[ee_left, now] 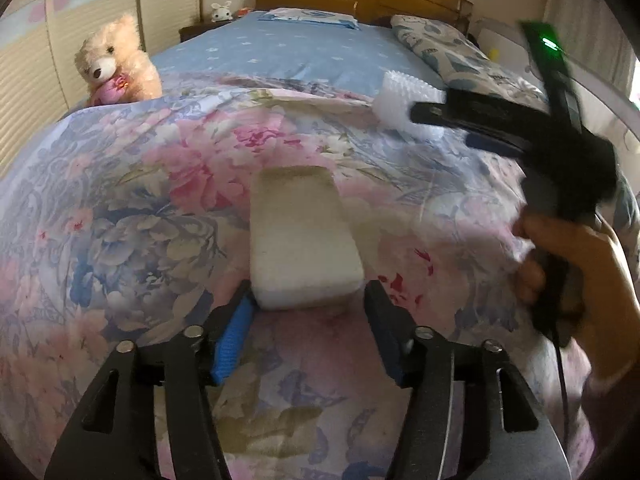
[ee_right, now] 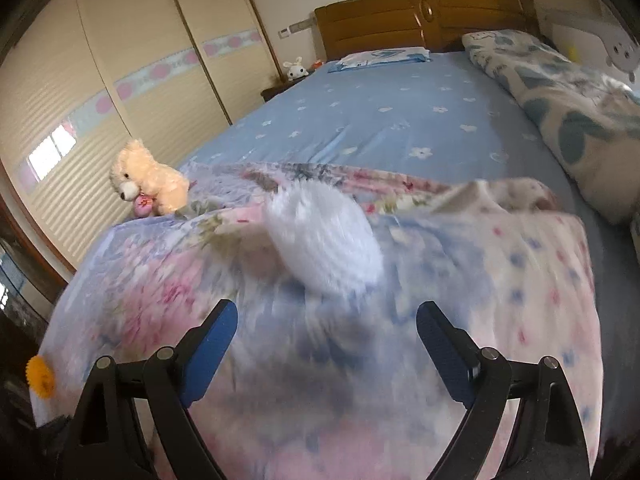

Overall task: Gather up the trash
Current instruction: 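Grasp the white foam block with the left tool while the right tool grasps the white foam net, then carry the foam block with the left tool while the right tool carries the foam net over the bin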

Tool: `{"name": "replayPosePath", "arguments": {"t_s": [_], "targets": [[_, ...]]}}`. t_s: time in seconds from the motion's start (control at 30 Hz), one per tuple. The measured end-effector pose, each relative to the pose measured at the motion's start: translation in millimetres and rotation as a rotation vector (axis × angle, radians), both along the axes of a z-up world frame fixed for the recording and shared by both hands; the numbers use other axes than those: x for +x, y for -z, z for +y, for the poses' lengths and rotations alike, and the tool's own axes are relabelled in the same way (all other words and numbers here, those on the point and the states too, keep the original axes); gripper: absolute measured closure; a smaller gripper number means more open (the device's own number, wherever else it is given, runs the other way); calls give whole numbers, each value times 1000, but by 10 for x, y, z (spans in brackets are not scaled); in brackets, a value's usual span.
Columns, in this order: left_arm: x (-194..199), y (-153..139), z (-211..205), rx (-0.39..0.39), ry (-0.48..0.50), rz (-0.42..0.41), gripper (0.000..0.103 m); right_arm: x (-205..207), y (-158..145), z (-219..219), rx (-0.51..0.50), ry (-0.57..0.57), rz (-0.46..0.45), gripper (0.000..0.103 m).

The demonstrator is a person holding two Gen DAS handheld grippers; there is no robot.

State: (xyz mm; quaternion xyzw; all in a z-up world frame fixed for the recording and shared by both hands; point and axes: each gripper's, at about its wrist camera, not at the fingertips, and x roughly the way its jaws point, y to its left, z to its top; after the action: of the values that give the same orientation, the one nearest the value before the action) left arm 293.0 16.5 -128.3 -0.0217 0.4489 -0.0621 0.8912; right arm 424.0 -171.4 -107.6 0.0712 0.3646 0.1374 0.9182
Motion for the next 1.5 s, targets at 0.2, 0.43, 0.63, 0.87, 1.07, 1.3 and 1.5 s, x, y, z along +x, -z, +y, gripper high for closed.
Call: {"name": "replayPosePath", "arguments": {"t_s": [0.2,0.43,0.63,0.87,1.07,1.3,1.5], "targets": [[1,-4,25,-9,-4,-1,40,285,16,136,-73,8,0,19],[4,7,41,19,-39,-7,46,119,23,105,-67,35,18,76],[-6,3,24,47,-47,-15,60,-576,-27,-63,51,55,13,76],[-305,-52,-1,9,-21,-4,63,-1478,-34,-282,151,90,16,76],[-853,-140,-271,0,59,-37,63,-2018,-68,-409,145,118,-5,77],[-1258,-237,-536,0,131,-76,63,-2470,-102,-553,141,159,-31,76],[-1495,-328,-682,3,173,-100,63,-2778,-115,-666,132,184,-45,76]]}}
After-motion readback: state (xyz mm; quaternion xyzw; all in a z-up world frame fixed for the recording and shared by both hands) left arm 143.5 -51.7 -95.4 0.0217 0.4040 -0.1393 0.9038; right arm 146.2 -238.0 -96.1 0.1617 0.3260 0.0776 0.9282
